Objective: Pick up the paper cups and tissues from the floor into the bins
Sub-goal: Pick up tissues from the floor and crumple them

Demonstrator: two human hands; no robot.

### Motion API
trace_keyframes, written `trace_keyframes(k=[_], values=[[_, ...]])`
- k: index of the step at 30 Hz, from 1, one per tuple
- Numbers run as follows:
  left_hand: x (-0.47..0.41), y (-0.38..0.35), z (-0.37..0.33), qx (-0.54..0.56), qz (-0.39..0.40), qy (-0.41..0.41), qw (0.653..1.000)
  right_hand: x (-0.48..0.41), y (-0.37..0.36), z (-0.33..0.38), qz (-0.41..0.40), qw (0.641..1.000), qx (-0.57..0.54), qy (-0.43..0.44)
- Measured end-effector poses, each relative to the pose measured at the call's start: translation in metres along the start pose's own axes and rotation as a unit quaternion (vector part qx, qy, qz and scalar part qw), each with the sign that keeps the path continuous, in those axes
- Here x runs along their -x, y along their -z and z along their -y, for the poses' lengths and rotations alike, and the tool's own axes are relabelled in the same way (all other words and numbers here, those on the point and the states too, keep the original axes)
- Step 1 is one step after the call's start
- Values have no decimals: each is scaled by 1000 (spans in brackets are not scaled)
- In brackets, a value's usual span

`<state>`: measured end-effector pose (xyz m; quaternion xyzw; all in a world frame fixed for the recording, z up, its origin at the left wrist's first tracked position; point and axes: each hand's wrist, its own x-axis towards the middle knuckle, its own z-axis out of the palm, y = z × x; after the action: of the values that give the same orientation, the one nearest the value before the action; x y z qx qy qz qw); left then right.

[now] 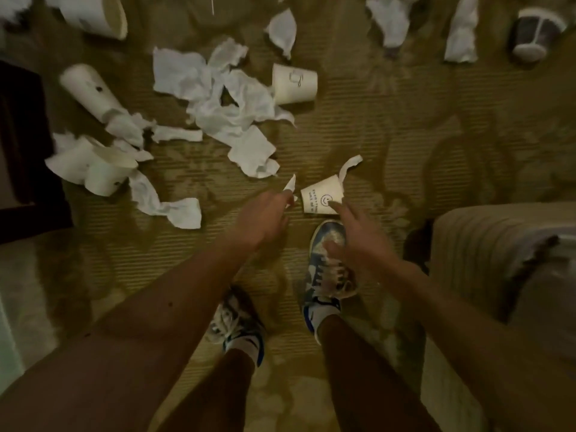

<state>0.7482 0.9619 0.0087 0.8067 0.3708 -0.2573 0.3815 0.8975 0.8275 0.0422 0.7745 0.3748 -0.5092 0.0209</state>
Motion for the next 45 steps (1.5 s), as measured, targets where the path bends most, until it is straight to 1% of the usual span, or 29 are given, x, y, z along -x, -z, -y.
trace_keyframes(k=[2, 5, 6, 8, 10, 13, 15, 18, 20, 23, 25, 26, 28, 30, 33, 36, 37, 38, 39, 41, 42, 44, 45], values=[[-24, -18, 17, -16, -16, -29, 999, -34, -12, -13, -39, 994, 84, 53], [-51, -37, 40, -83, -38, -104, 990, -77, -21, -23, -64, 981, 165, 78], [-57, -44, 47, -123, -46, -139, 982, -88, -23, -24, -62, 978, 181, 79], [-66, -55, 60, -210, -60, -210, 953, -107, -27, -27, -53, 973, 211, 81], [-73, -61, 70, -255, -91, -272, 924, -120, -31, -31, -52, 971, 220, 72], [-81, -60, 83, -235, -162, -342, 895, -130, -31, -36, -78, 973, 209, 56], [-87, -62, 92, -185, -186, -359, 896, -134, -32, -36, -110, 971, 197, 74], [-90, -61, 98, -99, -216, -338, 911, -140, -26, -26, -186, 971, 117, 94], [-89, -55, 100, -26, -225, -305, 925, -146, -20, -12, -210, 969, 71, 109], [-84, -43, 103, 80, -240, -255, 933, -154, -15, 15, -190, 970, -9, 150], [-79, -33, 103, 166, -248, -219, 929, -157, -9, 32, -148, 973, -107, 142], [-77, -29, 103, 204, -261, -206, 921, -158, -5, 38, -128, 969, -161, 134], [-70, -20, 103, 269, -290, -174, 902, -162, 5, 48, -102, 951, -265, 120], [-61, -12, 105, 323, -302, -130, 887, -162, 13, 58, -82, 921, -365, 110], [-51, -7, 115, 407, -281, -59, 867, -164, 18, 67, -46, 869, -484, 91], [-52, -3, 128, 441, -267, 10, 857, -168, 18, 69, -8, 823, -561, 89], [-57, -1, 131, 435, -267, 27, 859, -169, 18, 70, 3, 811, -578, 87], [-63, 0, 134, 405, -273, 37, 872, -170, 17, 70, 13, 804, -590, 81], [-70, 0, 136, 347, -278, 37, 895, -171, 16, 70, 21, 799, -596, 73], [-85, -4, 135, 177, -273, 10, 946, -172, 14, 68, 30, 792, -607, 53], [-93, -7, 134, 83, -266, -9, 960, -172, 13, 67, 29, 787, -615, 39], [-106, -19, 131, -63, -251, -52, 964, -173, 14, 62, 21, 778, -628, 15], [-109, -23, 131, -104, -253, -71, 959, -174, 14, 58, 16, 777, -630, 9]])
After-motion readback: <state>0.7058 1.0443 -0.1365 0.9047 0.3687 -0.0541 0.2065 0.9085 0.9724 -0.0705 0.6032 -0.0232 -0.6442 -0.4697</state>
